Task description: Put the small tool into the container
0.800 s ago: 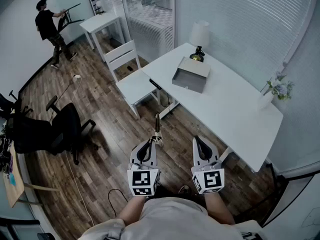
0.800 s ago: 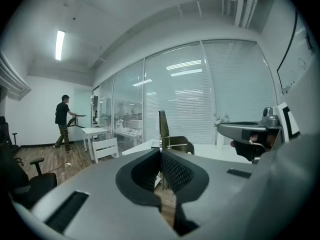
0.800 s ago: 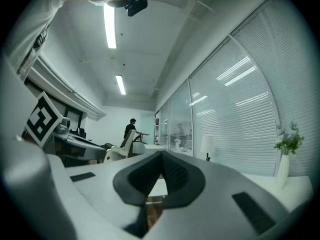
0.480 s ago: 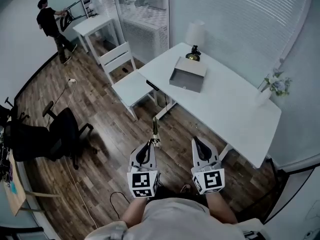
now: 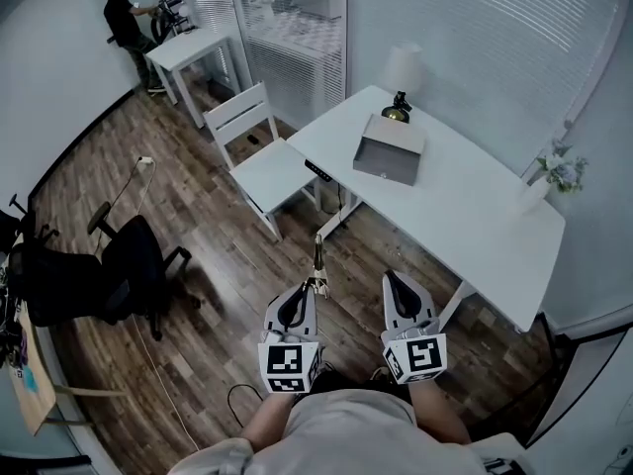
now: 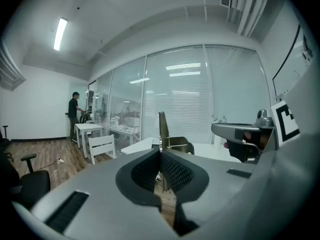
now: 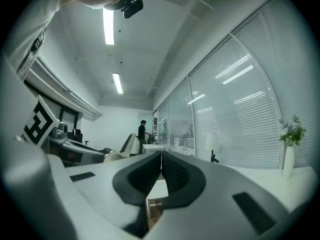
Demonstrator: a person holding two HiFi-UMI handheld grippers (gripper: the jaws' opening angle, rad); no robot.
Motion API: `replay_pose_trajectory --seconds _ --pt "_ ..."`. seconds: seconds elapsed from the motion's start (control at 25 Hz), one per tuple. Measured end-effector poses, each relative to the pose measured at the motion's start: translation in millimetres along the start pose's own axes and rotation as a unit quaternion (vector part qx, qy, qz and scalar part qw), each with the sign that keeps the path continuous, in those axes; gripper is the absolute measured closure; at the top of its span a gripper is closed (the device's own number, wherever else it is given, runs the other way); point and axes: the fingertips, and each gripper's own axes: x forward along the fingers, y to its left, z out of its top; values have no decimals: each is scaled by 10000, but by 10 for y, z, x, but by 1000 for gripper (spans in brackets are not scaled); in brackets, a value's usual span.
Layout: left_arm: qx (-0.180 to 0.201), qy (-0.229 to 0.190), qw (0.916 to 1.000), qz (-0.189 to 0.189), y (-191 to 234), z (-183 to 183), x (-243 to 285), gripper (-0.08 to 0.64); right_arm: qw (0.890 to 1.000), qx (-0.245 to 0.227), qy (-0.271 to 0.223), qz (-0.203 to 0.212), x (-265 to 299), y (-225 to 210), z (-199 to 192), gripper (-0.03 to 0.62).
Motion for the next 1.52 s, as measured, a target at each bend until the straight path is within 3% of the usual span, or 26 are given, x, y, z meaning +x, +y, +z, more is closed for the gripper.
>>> replay_pose_trajectory --seconds 0.2,0.52,0.84,1.04,1.52 --pt "-78 40 10000 18 300 -60 20 534 9999 -62 131 74 158 227 -126 566" --pt "-250 171 9995 64 527 -92 412 534 9996 -130 250 55 677 -67 -192 566" --pt "-147 70 9999 -41 721 204 1420 534 9998 -68 17 166 1639 -617 -94 566" --pt "-136 50 9999 -43 777 411 2091 534 9995 -45 129 272 2141 -1014 -145 566" --pt "93 245 9991 -327 692 528 3111 534 9993 152 333 58 2746 -1752 -367 566"
